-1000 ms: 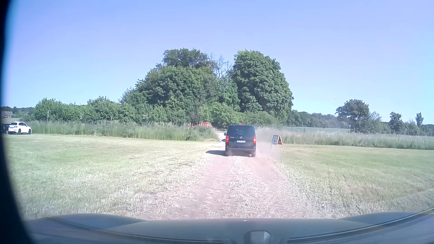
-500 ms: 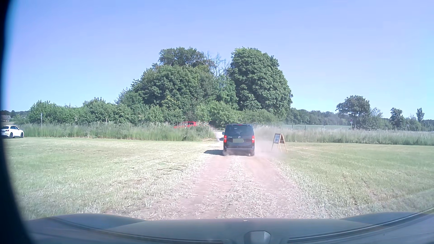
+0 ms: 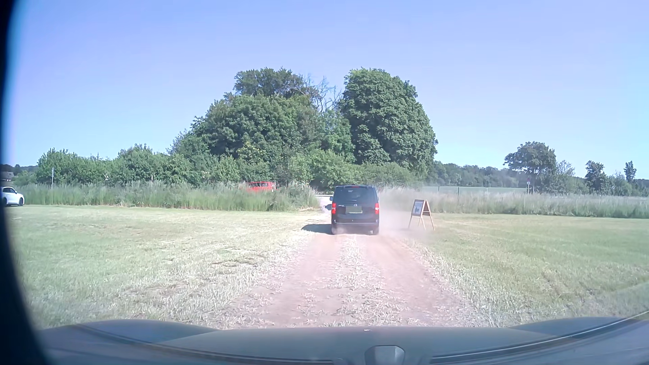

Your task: Follow the waypoints while adhering to traffic rules and regulations

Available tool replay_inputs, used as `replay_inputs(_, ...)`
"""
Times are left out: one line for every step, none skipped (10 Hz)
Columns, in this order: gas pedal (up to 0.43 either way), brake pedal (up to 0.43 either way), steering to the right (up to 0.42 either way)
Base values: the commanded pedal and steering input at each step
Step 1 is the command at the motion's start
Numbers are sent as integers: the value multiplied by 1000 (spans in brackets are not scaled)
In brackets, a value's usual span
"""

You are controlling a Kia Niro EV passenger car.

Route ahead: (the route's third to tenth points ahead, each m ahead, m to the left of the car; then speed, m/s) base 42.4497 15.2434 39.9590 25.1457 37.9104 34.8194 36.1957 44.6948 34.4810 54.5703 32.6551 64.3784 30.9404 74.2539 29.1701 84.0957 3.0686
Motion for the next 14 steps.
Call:
replay_inputs(39, 6, 4)
replay_inputs(39, 6, 4)
replay_inputs(39, 6, 4)
replay_inputs(28, 6, 5)
replay_inputs(28, 6, 8)
replay_inputs(28, 6, 9)
replay_inputs(28, 6, 11)
replay_inputs(28, 6, 11)
replay_inputs(28, 6, 10)
replay_inputs(28, 6, 11)
replay_inputs(28, 6, 9)
replay_inputs(20, 6, 8)
replay_inputs(20, 6, 4)
replay_inputs(20, 6, 2)
